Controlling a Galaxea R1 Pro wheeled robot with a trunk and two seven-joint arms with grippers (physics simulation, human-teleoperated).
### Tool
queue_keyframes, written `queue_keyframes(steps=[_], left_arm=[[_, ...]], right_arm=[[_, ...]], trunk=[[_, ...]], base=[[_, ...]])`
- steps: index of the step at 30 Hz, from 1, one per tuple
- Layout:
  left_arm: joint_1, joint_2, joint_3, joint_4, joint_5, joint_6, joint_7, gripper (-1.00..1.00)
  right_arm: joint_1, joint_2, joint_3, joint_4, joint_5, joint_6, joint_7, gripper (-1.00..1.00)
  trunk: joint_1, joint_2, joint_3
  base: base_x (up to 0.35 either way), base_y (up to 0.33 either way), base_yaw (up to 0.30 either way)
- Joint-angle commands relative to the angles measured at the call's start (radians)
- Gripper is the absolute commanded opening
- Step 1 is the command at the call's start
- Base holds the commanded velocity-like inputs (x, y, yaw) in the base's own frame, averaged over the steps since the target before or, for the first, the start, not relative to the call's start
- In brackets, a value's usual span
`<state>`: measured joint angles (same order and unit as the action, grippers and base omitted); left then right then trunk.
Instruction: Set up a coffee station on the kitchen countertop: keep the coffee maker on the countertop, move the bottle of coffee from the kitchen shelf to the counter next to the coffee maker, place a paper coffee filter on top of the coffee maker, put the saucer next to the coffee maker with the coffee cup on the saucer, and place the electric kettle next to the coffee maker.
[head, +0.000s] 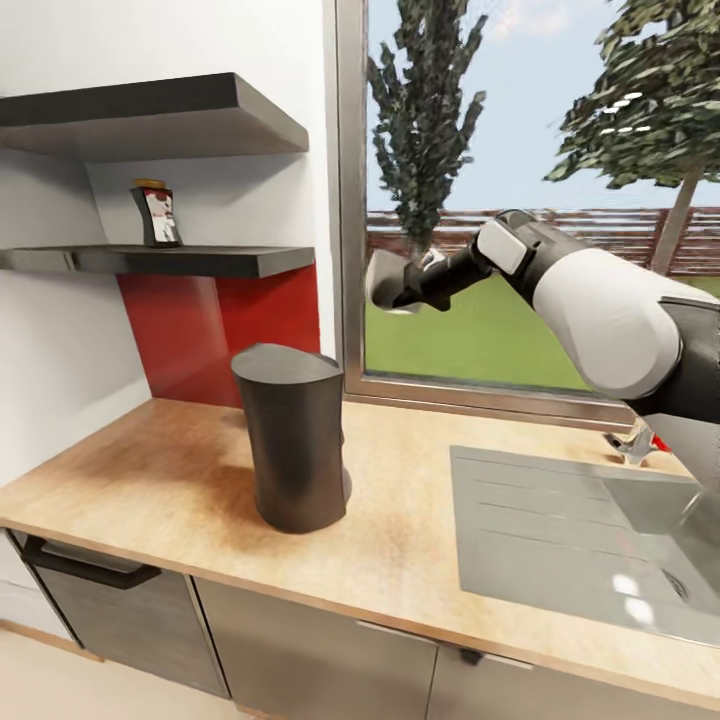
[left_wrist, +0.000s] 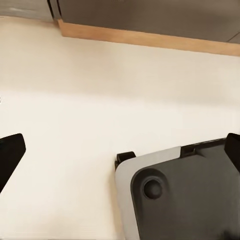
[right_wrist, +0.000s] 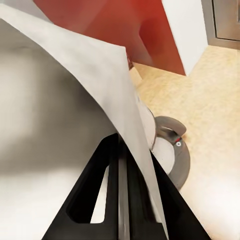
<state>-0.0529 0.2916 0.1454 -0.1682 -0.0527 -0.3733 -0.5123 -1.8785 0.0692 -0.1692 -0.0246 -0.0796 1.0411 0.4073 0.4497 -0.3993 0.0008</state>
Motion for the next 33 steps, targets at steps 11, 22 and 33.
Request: queue_keyframes(steps=[11,22,33], left_arm=[[-0.001,0.0,0.009,0.001,-0.006,-0.004,-0.006,1.0],[-0.001,0.0,0.008,0.001,-0.003,-0.004,-0.006,1.0],[-0.001,-0.003,0.008,0.002,-0.004,-0.004,-0.006,1.0]], right_arm=[[0.019,0.0,-0.028,-0.001,-0.113,0.006,-0.006,-1.0],[0.084,-0.005,-0.052,0.0,-0.265,0.006,-0.008,-1.0],[0.095,-0.008,-0.051,0.002,-0.266,0.006,-0.012,-1.0]], trunk=[[0.0,-0.001,-0.007],[0.0,-0.001,-0.008],[0.0,-0.001,-0.008]], base=[[0.0,0.0,0.164],[0.0,0.0,0.007],[0.004,-0.002,0.0]])
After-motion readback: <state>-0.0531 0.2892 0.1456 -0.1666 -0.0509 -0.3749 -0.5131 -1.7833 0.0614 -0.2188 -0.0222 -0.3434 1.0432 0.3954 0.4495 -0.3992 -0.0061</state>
